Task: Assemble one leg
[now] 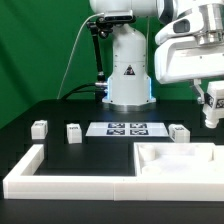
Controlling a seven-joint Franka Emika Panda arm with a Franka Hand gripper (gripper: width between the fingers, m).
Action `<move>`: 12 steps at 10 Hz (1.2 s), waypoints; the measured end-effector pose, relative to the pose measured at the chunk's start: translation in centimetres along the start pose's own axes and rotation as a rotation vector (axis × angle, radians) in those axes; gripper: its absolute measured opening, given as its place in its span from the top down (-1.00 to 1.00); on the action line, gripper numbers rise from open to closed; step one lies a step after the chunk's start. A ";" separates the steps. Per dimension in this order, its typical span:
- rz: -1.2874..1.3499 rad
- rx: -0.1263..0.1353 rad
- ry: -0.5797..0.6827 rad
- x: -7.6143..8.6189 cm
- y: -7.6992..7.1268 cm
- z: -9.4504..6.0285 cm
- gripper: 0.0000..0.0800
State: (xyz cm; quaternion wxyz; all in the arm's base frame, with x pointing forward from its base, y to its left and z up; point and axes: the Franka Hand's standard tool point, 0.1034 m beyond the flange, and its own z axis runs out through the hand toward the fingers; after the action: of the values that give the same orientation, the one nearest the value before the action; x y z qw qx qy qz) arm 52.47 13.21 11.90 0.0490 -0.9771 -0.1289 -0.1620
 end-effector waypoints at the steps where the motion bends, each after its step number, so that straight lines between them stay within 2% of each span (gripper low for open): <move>1: 0.003 0.003 0.006 0.8 0.0 0.4 0.27; 2: 0.000 0.009 0.015 1.7 -0.2 1.1 0.27; 3: -0.045 0.007 0.051 3.2 0.2 2.1 0.27; 4: -0.072 0.000 0.073 3.6 0.7 2.5 0.27; 8: -0.073 -0.007 0.097 3.5 0.9 2.6 0.27; 9: -0.091 -0.013 0.100 3.6 1.6 2.6 0.27; 10: -0.100 -0.051 0.213 4.7 3.0 2.7 0.27; 11: -0.095 -0.034 0.167 4.3 2.9 4.0 0.27; 12: -0.095 -0.030 0.163 5.1 2.9 3.9 0.27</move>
Offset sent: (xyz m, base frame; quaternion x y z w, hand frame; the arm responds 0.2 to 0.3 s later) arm 0.0278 0.0004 -0.0051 0.0364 0.0943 -0.1105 0.9887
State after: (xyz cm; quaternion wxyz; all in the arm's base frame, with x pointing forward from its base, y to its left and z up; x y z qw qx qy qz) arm 59.10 12.21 9.74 0.0372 -0.9541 -0.1681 -0.2450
